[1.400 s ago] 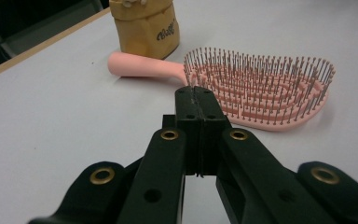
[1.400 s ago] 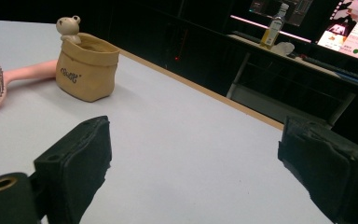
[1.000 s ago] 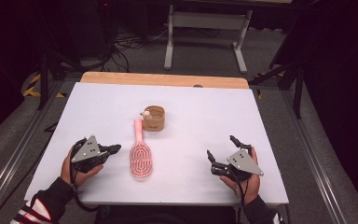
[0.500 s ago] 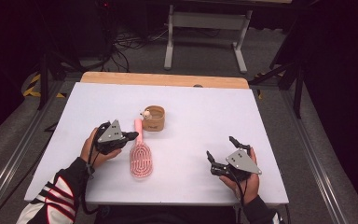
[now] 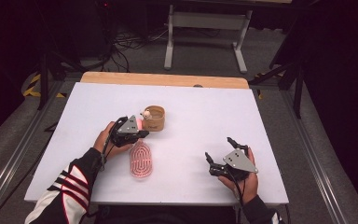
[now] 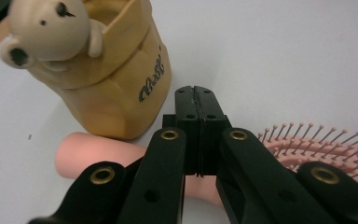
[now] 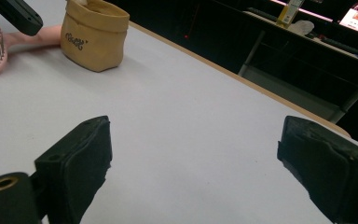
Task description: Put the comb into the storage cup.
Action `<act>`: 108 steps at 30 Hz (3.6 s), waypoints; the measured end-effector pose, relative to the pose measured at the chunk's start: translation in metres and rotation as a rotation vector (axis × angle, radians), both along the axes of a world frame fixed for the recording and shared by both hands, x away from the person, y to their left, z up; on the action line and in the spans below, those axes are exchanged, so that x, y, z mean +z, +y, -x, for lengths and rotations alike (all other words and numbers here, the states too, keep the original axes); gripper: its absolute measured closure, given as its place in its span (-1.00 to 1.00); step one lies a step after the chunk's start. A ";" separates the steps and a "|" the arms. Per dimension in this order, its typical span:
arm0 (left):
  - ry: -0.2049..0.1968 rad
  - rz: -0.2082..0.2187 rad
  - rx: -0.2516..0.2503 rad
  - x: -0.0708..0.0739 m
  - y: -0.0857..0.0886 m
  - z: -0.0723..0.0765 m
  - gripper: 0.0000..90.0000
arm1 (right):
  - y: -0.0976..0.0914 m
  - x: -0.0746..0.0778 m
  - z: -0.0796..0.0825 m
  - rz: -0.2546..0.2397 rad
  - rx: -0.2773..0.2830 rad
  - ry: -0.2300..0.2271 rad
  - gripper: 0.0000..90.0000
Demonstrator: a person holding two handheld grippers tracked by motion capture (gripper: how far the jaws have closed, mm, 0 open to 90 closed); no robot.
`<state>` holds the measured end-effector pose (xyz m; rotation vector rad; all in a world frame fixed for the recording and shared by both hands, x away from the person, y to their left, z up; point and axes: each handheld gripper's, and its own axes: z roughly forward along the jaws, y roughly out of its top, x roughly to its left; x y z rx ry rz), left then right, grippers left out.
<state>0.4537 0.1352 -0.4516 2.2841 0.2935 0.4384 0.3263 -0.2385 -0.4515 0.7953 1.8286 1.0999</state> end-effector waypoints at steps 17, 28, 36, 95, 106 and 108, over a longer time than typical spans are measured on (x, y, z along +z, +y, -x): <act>0.018 -0.157 0.044 -0.012 -0.009 -0.018 1.00 | 0.002 -0.004 -0.002 0.029 0.015 0.033 -0.77; 0.065 -0.194 0.155 -0.010 0.025 -0.024 1.00 | 0.003 -0.006 -0.004 0.040 0.020 0.050 -0.77; 0.086 -0.237 0.206 -0.007 0.050 -0.028 1.00 | 0.008 -0.007 -0.004 0.054 0.037 0.067 -0.77; 0.221 -0.282 0.274 0.008 0.096 0.093 -0.72 | 0.001 -0.008 -0.010 0.068 0.042 0.103 -0.77; 0.286 -0.341 0.264 -0.003 0.090 0.075 -0.83 | 0.003 -0.010 -0.012 0.075 0.055 0.121 -0.77; 0.293 -0.335 0.256 -0.003 0.091 0.075 -0.81 | 0.004 -0.010 -0.011 0.080 0.060 0.120 -0.77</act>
